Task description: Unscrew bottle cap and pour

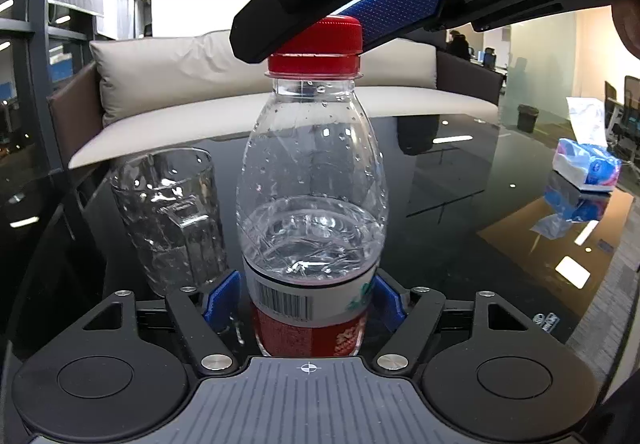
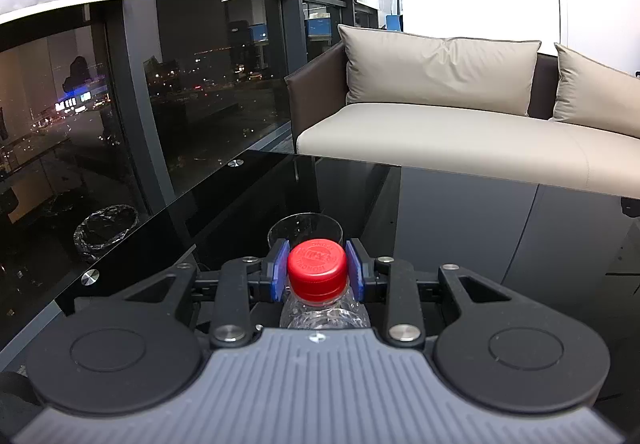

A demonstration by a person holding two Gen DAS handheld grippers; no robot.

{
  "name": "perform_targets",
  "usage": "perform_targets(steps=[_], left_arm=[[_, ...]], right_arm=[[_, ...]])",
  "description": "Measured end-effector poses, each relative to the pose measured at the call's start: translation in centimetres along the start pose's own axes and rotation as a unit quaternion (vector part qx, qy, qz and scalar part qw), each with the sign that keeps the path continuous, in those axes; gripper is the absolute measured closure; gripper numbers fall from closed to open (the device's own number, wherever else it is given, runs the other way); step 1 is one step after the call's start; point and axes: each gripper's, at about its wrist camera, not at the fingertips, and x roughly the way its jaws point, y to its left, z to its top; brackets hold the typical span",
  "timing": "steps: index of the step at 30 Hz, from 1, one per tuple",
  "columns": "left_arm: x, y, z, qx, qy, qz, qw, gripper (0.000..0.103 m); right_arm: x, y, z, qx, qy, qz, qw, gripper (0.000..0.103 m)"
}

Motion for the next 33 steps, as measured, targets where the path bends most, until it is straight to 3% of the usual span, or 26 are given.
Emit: perform_targets(steps=[3,5,21,29,33], left_arm=[[0.1,-0.4,0.2,-0.007,-0.004,-0.004,1.0,0.035],[0.3,-0.3,0.3,-0.022,0.0,-0.022,0.9995,0.045],[1.0,-0.5,0.2,-0.025,0.0,-0.019,0.9995,0.047],[0.2,0.8,-0.3,-0.017,-0.003,-0.017,0.9997,0.047],[0.1,1.1,-0.6,-0.008,-0.006,-0.016,0.9998,0.047]], right_arm=[[0.0,0.0,0.1,0.004,0.002,0.002,1.0,0.07],[0.0,0.0,0.1,0.003,0.002,0.004,1.0,0.07],[-1.0,2.1,-0.1,-0.001,0.012,-0.058,0.998,0.07],[-0.9,2.0,-0.7,-0.015,0.0,-0.05,0.999,0.071],[-0.8,1.3,-0.8,-0.04,-0.006,-0.026,0.999,0.071]])
